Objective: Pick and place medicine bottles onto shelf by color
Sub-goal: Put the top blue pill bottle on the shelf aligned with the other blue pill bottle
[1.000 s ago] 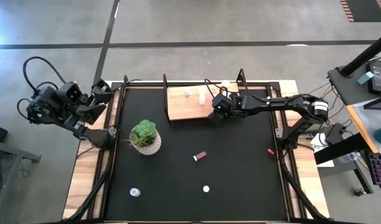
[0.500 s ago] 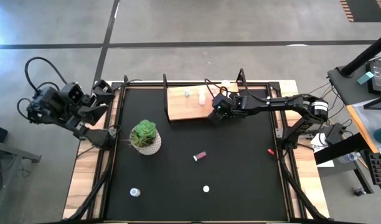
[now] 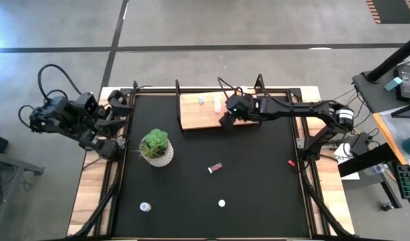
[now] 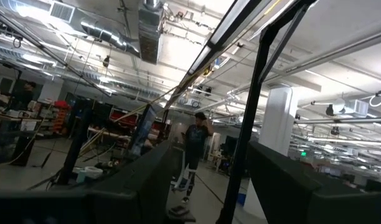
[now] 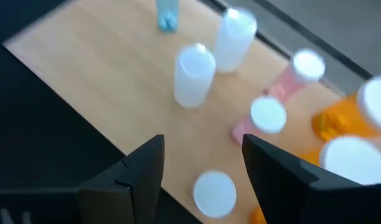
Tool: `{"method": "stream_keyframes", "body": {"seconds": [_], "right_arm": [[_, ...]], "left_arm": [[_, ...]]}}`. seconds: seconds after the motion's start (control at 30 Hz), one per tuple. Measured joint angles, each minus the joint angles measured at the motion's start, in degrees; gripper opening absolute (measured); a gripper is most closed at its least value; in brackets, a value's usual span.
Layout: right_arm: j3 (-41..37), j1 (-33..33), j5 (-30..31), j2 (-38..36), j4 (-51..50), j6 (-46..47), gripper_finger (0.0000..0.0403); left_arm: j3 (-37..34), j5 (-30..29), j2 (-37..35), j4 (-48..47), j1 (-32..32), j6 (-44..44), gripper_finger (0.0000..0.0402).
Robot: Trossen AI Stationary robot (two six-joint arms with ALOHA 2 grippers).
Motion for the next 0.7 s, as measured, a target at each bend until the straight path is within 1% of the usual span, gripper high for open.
{"method": "stream_keyframes", "body": {"seconds": [0.13,0.3,0.43,0.5,0.63,0.7], "right_arm": [[3.94,0.21,-0.8,-0.02,-1.94,-0.32,0.0207],[8.26,0.46,-6.56,-0.02,-5.29,-0.12,0.0205],[11.39,2.12,-10.14,-0.02,-8.1,-0.26,0.0199],[12.79,3.5,-10.49,-0.02,-9.66,-0.35,0.0196],[14.43,7.0,-10.49,-0.04,-10.88,-1.71,0.0189],[14.53,9.04,-10.51,-0.04,-10.92,-2.45,0.0186]], "left_arm": [[0.0,0.0,1.7,0.06,0.0,-0.09,0.019],[-0.02,0.0,3.59,-0.14,0.0,-0.14,0.019],[-0.02,0.0,4.68,-1.58,0.0,-0.78,0.019],[-0.04,-0.42,5.1,-3.38,0.0,-2.92,0.019],[-0.24,-3.06,6.52,-7.87,0.0,-6.14,0.019],[-0.24,-3.71,6.93,-8.52,0.0,-7.57,0.019]]}}
